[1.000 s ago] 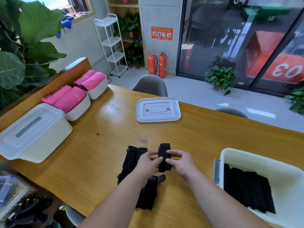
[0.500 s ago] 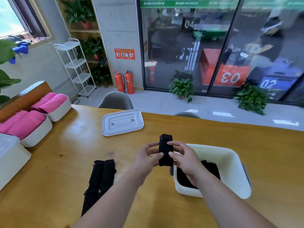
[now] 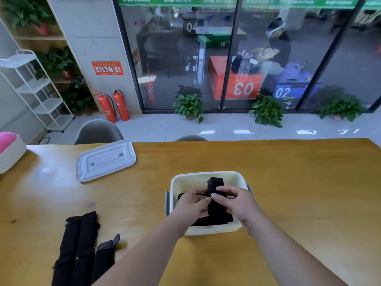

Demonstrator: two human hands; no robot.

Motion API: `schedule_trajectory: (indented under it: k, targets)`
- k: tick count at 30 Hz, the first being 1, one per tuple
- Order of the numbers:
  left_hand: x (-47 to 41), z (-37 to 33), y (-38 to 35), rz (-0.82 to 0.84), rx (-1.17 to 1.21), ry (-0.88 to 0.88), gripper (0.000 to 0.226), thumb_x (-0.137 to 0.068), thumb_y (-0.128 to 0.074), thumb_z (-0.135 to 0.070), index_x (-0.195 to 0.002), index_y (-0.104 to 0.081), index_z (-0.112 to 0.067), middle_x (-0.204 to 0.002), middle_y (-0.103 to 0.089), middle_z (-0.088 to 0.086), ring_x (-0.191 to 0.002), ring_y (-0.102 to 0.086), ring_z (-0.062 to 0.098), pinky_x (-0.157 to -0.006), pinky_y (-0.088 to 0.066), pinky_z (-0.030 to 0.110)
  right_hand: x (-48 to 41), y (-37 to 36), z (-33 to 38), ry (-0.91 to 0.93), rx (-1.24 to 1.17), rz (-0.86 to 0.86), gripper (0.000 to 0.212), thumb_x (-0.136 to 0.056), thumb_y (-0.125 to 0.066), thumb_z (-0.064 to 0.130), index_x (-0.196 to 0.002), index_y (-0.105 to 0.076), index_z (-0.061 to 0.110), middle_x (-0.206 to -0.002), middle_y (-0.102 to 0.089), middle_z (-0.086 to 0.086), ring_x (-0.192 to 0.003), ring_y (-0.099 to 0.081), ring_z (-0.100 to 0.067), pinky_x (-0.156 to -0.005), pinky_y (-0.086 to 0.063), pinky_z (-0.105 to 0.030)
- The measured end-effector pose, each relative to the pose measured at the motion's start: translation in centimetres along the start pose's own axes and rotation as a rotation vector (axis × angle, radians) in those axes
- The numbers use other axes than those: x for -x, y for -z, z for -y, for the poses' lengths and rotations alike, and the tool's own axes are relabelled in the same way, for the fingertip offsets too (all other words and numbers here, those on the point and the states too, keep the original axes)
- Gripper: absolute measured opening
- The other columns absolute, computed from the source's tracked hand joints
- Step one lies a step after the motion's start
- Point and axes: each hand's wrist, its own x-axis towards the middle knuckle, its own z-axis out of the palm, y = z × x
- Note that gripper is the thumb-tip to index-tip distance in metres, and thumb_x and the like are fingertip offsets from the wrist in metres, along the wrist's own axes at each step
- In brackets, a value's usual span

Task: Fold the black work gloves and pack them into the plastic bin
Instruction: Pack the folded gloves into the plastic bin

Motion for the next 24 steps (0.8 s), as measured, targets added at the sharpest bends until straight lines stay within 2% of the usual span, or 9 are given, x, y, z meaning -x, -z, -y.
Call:
schedule_trajectory:
  k: [3,5,6,8,13,15,18,21,24]
  targets:
    - [-1.2,0.7,-0.8,0.036,-0.019,0.051,0.032,-0.104,-0.067,-0.018,-0.135,-0.065,-0.017,-0.117,-0.078,0.012,-0.107,-0.078,0.026,-0.098,-0.062,0.041,-0.3,1.3,-0.3,-0.014,0.063,-0.057,0.039,-0.07,-0.1,0.037,-0.104,-0.081,0.034,-0.111,-0.077,0.005,-0.098,-0.074,-0.004,-0.085,-0.063,-0.031]
    - [-1.7,0.8,-1.2,0.002,-0.061,0.083,0.031,-0.103,-0.069,-0.019,-0.133,-0.065,-0.018,-0.116,-0.078,0.011,-0.103,-0.079,0.023,-0.096,-0.063,0.038,-0.7,2.0,-0.6,0.007,0.218,-0.11,0.038,-0.074,-0.098,0.033,-0.106,-0.079,0.035,-0.111,-0.071,0.009,-0.095,-0.065,0.007,-0.074,-0.053,-0.017]
    - [-1.9,0.9,-1.2,-0.015,-0.095,0.087,0.03,-0.103,-0.069,-0.02,-0.132,-0.065,-0.019,-0.116,-0.077,0.009,-0.102,-0.079,0.02,-0.096,-0.063,0.037,-1.1,2.3,-0.7,0.029,0.305,-0.143,0.039,-0.074,-0.097,0.032,-0.107,-0.077,0.036,-0.112,-0.068,0.011,-0.096,-0.062,0.007,-0.072,-0.049,-0.016]
    - [-2.4,1.0,-1.1,-0.038,-0.167,0.079,0.03,-0.102,-0.07,-0.024,-0.132,-0.065,-0.022,-0.116,-0.076,0.005,-0.101,-0.078,0.014,-0.096,-0.063,0.034,-2.2,2.7,-1.2,0.083,0.492,-0.199,0.04,-0.075,-0.096,0.031,-0.108,-0.074,0.038,-0.115,-0.066,0.011,-0.1,-0.064,-0.003,-0.073,-0.048,-0.019]
    - [-3.3,1.4,-0.1,-0.077,-0.285,0.076,0.029,-0.101,-0.071,-0.03,-0.129,-0.066,-0.03,-0.109,-0.078,-0.005,-0.099,-0.077,0.008,-0.1,-0.061,0.035,-4.2,2.7,-2.0,0.187,0.974,-0.18,0.046,-0.087,-0.086,0.022,-0.128,-0.067,0.028,-0.129,-0.057,0.008,-0.115,-0.059,-0.018,-0.099,-0.051,-0.033]
    - [-3.4,1.5,0.3,-0.083,-0.311,0.077,0.028,-0.101,-0.071,-0.032,-0.128,-0.065,-0.034,-0.109,-0.078,-0.008,-0.098,-0.077,0.007,-0.102,-0.06,0.037,-4.8,2.5,-2.5,0.206,1.11,-0.151,0.045,-0.09,-0.08,0.016,-0.132,-0.065,0.026,-0.13,-0.055,0.007,-0.111,-0.062,-0.017,-0.109,-0.046,-0.034]
    - [-3.6,1.7,1.1,-0.092,-0.341,0.077,0.031,-0.1,-0.069,-0.034,-0.13,-0.065,-0.035,-0.11,-0.077,-0.012,-0.1,-0.076,0.006,-0.102,-0.06,0.037,-5.4,2.0,-3.0,0.188,1.28,-0.107,0.037,-0.093,-0.069,0.007,-0.126,-0.065,0.023,-0.122,-0.053,0.004,-0.101,-0.063,-0.017,-0.107,-0.048,-0.036]
    - [-3.7,2.1,1.8,-0.107,-0.34,0.084,0.031,-0.098,-0.07,-0.036,-0.128,-0.065,-0.038,-0.109,-0.077,-0.014,-0.1,-0.076,0.006,-0.102,-0.06,0.038,-6.2,1.4,-3.3,0.155,1.301,-0.057,0.037,-0.092,-0.079,0.02,-0.125,-0.064,0.021,-0.122,-0.053,0.003,-0.103,-0.062,-0.018,-0.098,-0.051,-0.034]
    - [-3.8,2.3,2.1,-0.105,-0.338,0.088,0.034,-0.095,-0.071,-0.039,-0.128,-0.064,-0.039,-0.107,-0.077,-0.018,-0.101,-0.075,0.005,-0.102,-0.06,0.038,-7.0,0.7,-3.7,0.065,1.123,-0.049,0.06,-0.081,-0.09,0.045,-0.131,-0.065,0.024,-0.128,-0.056,0.003,-0.112,-0.061,-0.019,-0.09,-0.05,-0.03]
